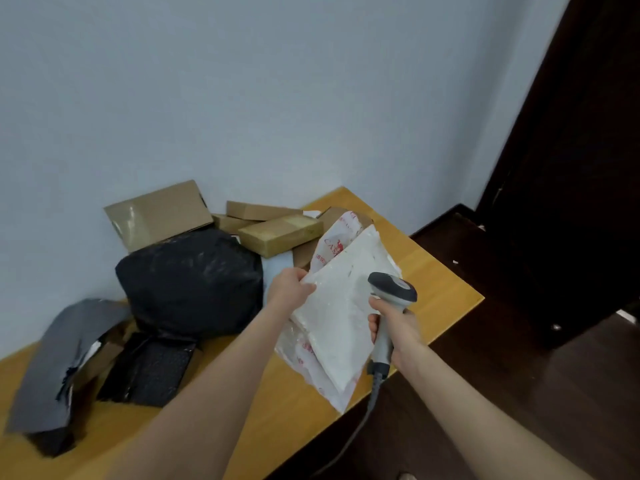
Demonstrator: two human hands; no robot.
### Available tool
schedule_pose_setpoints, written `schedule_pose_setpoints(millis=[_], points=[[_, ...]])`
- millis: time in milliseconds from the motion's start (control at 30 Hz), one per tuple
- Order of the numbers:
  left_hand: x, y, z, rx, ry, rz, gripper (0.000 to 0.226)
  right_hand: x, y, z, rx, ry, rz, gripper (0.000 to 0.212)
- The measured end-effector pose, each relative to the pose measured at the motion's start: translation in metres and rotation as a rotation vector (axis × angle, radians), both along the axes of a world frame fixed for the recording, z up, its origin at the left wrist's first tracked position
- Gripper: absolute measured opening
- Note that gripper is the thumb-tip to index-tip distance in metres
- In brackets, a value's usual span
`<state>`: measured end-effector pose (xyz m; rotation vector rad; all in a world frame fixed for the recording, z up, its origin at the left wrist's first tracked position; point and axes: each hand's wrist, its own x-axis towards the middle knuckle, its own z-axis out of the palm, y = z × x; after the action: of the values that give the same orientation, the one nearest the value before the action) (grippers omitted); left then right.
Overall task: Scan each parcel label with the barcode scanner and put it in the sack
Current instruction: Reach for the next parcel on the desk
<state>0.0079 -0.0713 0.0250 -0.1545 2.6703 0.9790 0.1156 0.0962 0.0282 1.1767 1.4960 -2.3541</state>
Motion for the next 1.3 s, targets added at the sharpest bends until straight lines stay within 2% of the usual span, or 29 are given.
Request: schedule_pose_setpoints(millis=[167, 433, 700, 833, 933, 1033, 1100, 1200, 1300], points=[[0.034, -0.064, 0.035, 0.082, 0.066, 0.074, 0.004, 0.019, -0.055, 0.024, 0.001, 0.047, 0.074, 0.014], [0.103, -0.187, 0.068, 0.360, 0.211, 0.553, 0.006, 0.017, -0.153, 0.062, -0.071, 0.190, 0.349, 0.010], [0.144, -0.305, 0.064, 0.502, 0.351, 0.954, 0.008, 0.011, -0.252, 0.067, -0.090, 0.215, 0.544, 0.013], [0.136, -0.361, 0.040, 0.533, 0.336, 1.081, 0.026, -0.003, -0.302, 0.057, -0.095, 0.183, 0.592, 0.014], [0.122, -0.401, 0.019, 0.345, 0.268, 1.014, 0.046, -0.020, -0.338, 0.045, -0.077, 0.159, 0.586, 0.020], [0.110, -0.428, -0.008, 0.042, 0.025, 0.774, 0.076, -0.032, -0.366, 0.033, -0.037, 0.120, 0.569, 0.019], [0.098, -0.438, -0.021, -0.072, -0.061, 0.698, 0.088, -0.038, -0.379, 0.026, -0.027, 0.102, 0.556, 0.018], [0.075, -0.445, -0.037, -0.040, -0.043, 0.595, 0.100, -0.048, -0.393, 0.018, -0.010, 0.092, 0.532, 0.020], [0.060, -0.439, -0.052, 0.051, -0.024, 0.580, 0.093, -0.057, -0.399, 0.011, 0.000, 0.078, 0.500, 0.024]])
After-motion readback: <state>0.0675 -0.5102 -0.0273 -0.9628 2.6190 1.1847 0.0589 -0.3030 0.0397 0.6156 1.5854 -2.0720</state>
